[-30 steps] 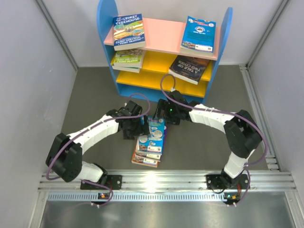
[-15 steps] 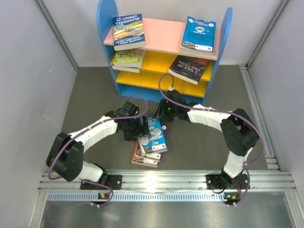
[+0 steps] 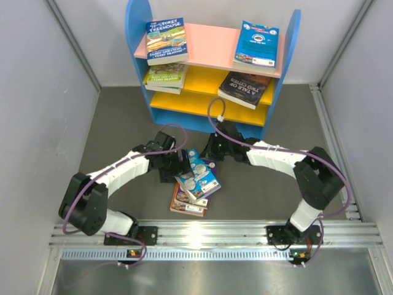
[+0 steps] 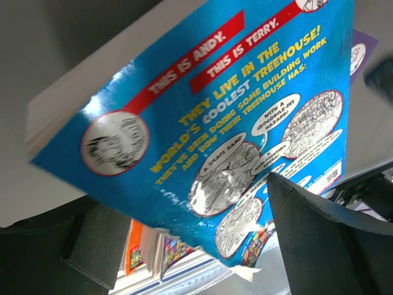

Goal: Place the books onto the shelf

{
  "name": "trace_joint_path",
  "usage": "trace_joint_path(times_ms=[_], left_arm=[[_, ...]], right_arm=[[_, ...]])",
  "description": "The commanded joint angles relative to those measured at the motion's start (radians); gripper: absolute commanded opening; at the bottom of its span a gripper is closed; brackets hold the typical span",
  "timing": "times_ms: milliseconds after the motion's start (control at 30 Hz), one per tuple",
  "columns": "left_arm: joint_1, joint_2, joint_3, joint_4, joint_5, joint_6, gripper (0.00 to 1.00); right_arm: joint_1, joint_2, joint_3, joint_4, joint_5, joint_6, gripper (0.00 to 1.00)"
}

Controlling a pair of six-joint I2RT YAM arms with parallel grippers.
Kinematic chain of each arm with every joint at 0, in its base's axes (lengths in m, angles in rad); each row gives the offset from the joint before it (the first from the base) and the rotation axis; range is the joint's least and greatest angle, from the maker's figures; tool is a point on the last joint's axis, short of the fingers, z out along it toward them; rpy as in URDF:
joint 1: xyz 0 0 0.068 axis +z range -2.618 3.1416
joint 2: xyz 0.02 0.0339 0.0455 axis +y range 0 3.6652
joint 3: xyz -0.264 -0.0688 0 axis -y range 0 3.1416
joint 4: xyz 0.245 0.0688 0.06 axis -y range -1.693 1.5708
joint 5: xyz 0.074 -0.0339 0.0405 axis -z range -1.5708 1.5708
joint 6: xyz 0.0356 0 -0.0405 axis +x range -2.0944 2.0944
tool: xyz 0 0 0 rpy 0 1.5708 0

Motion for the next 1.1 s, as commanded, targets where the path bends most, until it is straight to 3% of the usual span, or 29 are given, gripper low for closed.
trace_joint_path(times_ms=[0,233,267,367,467,633,767,800,867,900,933,1033,1067], left_arm=[[0.029,-0.082,-0.024,0.012,-0.027,0.012,0.91],[0.106,-0.160,-0.180,0.115,0.030,-0.025,0.95],[0.112,-0.166,-0.191,0.138,0.048,-0.042,0.97],[0.121,-0.177,-0.205,0.212,0.068,-0.062,0.99],[0.124,-0.168,-0.193,0.268,0.072,-0.080,0.99],[0.144,-0.122,-0.233,0.354,0.072,-0.120,0.95],[0.156,-0.123,-0.283,0.439,0.065,-0.168,0.71],[0.156,-0.125,-0.288,0.448,0.059,-0.169,0.54],[0.156,-0.131,-0.293,0.445,0.039,-0.168,0.36],[0.158,-0.140,-0.285,0.415,0.026,-0.166,0.13],[0.159,-0.148,-0.280,0.398,0.012,-0.166,0.02],[0.167,-0.203,-0.244,0.293,-0.022,-0.152,0.00],[0.167,-0.224,-0.228,0.258,-0.054,-0.146,0.00]], right_arm=[[0.045,-0.127,-0.003,0.008,-0.042,-0.006,0.00],[0.102,-0.240,-0.064,-0.014,-0.079,0.027,0.01],[0.105,-0.254,-0.067,-0.035,-0.066,0.019,0.09],[0.105,-0.294,-0.050,-0.130,-0.027,-0.039,0.57],[0.105,-0.337,-0.041,-0.200,-0.008,-0.082,0.65],[0.105,-0.443,-0.138,-0.230,0.001,-0.066,0.65],[0.099,-0.512,-0.173,-0.285,0.024,-0.081,0.63],[0.097,-0.521,-0.170,-0.312,0.029,-0.088,0.63],[0.097,-0.553,-0.167,-0.337,0.033,-0.101,0.62],[0.097,-0.566,-0.171,-0.354,0.033,-0.102,0.62],[0.097,-0.593,-0.173,-0.361,0.035,-0.102,0.62],[0.097,-0.645,-0.170,-0.400,0.038,-0.107,0.69],[0.097,-0.659,-0.167,-0.409,0.030,-0.112,0.81]])
